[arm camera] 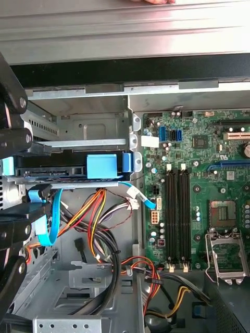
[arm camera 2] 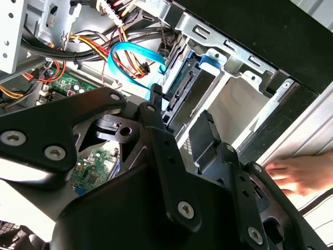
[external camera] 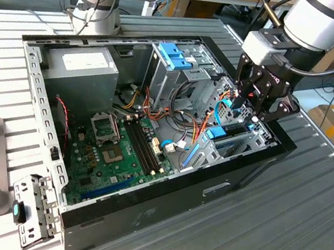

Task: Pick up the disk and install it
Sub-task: 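Insert the first disk wire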

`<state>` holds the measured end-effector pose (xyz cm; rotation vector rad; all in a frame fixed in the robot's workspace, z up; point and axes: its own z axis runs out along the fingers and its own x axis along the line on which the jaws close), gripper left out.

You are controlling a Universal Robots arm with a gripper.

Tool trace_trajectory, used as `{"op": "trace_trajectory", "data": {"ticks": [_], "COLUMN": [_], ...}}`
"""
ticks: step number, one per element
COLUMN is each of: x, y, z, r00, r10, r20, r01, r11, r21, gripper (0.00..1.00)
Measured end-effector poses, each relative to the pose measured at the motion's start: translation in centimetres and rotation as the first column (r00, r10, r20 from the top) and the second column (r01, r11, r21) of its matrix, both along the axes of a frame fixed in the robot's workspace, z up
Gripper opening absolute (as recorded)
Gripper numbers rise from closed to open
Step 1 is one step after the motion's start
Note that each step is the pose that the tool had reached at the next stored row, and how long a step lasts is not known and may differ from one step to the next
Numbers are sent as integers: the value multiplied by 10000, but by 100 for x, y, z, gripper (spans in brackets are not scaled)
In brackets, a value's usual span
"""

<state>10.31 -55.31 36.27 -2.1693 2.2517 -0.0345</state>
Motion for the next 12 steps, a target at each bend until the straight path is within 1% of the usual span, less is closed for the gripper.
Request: {"op": "trace_trajectory", "data": {"ticks": [2,3,4,5,8,9,11,12], "x": [0,0,0,0,0,0,0,0], "y": [0,0,0,0,0,0,0,0], "z": [0,0,0,-1,0,0,0,0], "r00": [10000,10000,10000,10000,10000,10000,10000,10000], "r10": [0,0,0,0,0,0,0,0], "r20": [0,0,0,0,0,0,0,0], "r01": [0,0,0,0,0,0,0,0], "r11": [10000,10000,10000,10000,10000,10000,10000,10000], "r21": [-1,-1,-3,-2,-5,-6,-7,-7], "gripper": [49,47,40,40,22,22,11,11]}}
